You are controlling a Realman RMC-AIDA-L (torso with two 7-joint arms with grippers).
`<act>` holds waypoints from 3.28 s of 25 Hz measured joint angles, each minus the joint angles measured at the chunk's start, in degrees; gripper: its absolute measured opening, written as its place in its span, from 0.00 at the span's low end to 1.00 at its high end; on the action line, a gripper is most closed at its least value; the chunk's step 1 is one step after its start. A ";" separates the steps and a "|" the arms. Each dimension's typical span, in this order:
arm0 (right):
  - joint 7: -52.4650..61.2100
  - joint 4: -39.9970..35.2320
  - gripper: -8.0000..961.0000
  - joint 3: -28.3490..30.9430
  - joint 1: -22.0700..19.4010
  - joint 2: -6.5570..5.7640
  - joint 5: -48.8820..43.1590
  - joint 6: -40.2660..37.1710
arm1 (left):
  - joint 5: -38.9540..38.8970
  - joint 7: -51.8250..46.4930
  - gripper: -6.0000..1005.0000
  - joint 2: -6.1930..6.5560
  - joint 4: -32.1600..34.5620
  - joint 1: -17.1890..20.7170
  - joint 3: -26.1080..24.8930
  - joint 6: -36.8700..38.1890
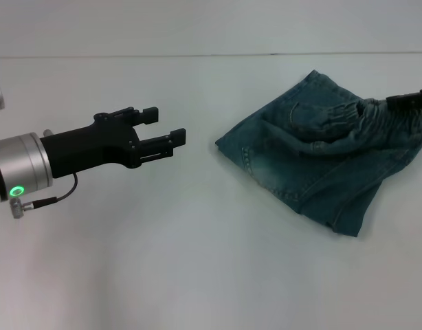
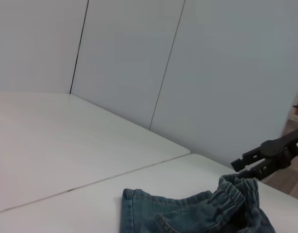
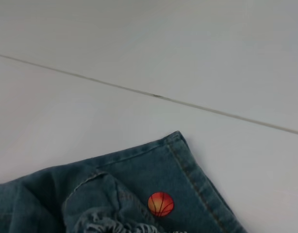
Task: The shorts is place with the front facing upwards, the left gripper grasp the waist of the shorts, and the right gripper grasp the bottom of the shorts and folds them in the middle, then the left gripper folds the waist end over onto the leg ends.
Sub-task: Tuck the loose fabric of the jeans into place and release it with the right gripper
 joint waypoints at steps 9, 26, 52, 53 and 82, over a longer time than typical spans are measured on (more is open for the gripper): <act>-1.28 0.21 0.88 -1.05 1.32 0.04 -0.61 -3.28 | -0.13 -0.01 0.78 0.06 -0.17 -0.02 -0.68 -0.04; -9.65 -5.39 0.87 -7.16 7.86 0.22 -13.46 -15.78 | -0.14 0.00 0.78 0.15 -0.28 0.01 -1.64 -0.14; -13.87 -7.10 0.87 -19.72 8.17 1.11 -15.06 -24.73 | -0.12 0.07 0.78 0.14 0.10 3.22 -8.49 3.73; -13.67 -6.82 0.87 -20.20 8.13 1.11 -14.98 -24.59 | -0.12 0.14 0.78 0.14 0.12 3.29 -8.91 4.04; -10.71 1.25 0.41 -27.05 8.11 0.68 -15.11 -15.92 | -0.12 0.59 0.78 0.14 0.82 3.37 -10.46 4.70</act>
